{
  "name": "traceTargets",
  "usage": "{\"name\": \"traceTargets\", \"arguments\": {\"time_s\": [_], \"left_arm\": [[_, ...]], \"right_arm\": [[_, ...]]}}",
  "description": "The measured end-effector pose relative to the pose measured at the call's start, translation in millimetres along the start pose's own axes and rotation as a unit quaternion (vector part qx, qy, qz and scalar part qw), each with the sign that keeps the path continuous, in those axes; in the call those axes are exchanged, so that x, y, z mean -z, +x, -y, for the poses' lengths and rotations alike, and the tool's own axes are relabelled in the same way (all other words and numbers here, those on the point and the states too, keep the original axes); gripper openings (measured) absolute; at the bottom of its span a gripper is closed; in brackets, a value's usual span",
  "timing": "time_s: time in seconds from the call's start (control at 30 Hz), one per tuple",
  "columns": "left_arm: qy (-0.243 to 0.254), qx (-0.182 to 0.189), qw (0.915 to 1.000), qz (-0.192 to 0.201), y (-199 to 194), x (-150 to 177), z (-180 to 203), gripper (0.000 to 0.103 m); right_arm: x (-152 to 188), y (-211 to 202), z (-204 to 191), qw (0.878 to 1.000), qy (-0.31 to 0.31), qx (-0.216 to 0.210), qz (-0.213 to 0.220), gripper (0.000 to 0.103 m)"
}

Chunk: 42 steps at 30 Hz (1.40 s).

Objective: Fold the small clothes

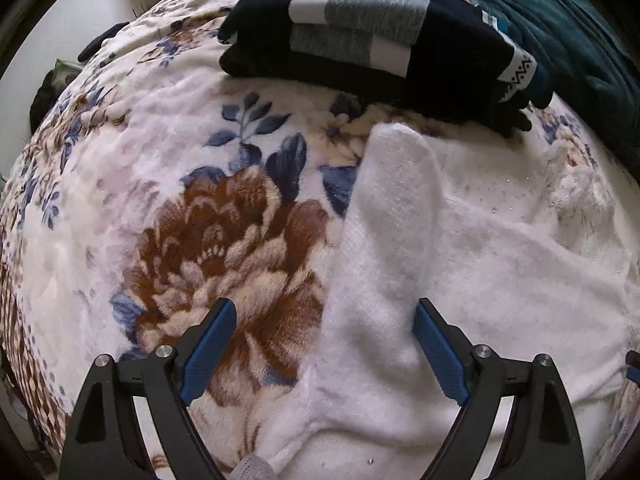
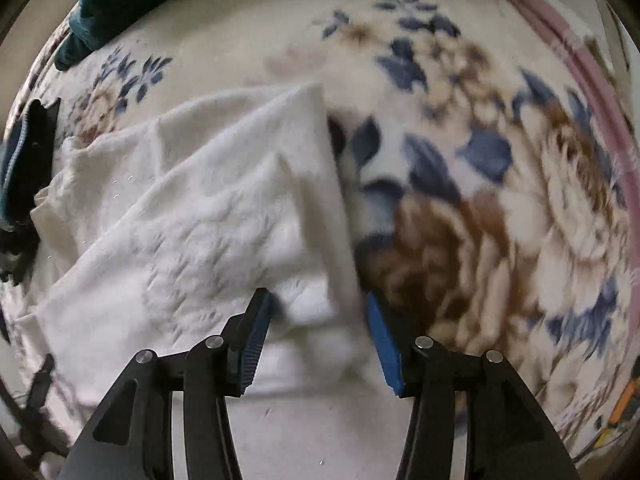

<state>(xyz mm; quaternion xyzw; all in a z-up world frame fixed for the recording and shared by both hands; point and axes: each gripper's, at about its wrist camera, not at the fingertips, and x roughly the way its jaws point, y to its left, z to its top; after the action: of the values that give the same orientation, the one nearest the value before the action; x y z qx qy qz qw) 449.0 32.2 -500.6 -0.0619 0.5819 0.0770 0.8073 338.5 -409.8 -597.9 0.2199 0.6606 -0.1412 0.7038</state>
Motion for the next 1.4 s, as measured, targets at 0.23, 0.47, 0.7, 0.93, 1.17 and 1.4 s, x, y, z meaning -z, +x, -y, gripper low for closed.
{"name": "traceTargets", "arguments": {"time_s": [0.23, 0.47, 0.7, 0.93, 1.17, 1.4], "left_arm": [[0.070, 0.037, 0.9958, 0.045, -74.2, 37.8, 48.9, 0.097], [0.116, 0.074, 0.9902, 0.021, -125.5, 139.2, 152.5, 0.103], [0.071, 0.067, 0.9913, -0.088, -123.9, 252.1, 255.6, 0.103], [0.138, 0.042, 0.9797, -0.139, -99.6, 337.6, 347.7, 0.103], [0.125, -0.009, 0.9832, -0.133, -70.4, 359.2, 354.4, 0.085], [0.111, -0.011, 0.9905, -0.080, -89.5, 351.4, 330.9, 0.007]], "right_arm": [[43.1, -78.7, -4.4, 0.996, -0.057, -0.063, 0.017, 0.099], [38.9, -96.8, 32.4, 0.991, -0.107, -0.085, -0.001, 0.102], [-0.4, -87.7, 87.2, 0.981, -0.139, -0.130, -0.045, 0.102], [-35.7, -69.0, 117.1, 0.970, -0.172, -0.151, -0.083, 0.102], [-63.5, -21.7, 104.6, 0.955, -0.173, -0.202, -0.130, 0.102], [-79.3, 34.1, 56.4, 0.943, -0.141, -0.251, -0.168, 0.102]]}}
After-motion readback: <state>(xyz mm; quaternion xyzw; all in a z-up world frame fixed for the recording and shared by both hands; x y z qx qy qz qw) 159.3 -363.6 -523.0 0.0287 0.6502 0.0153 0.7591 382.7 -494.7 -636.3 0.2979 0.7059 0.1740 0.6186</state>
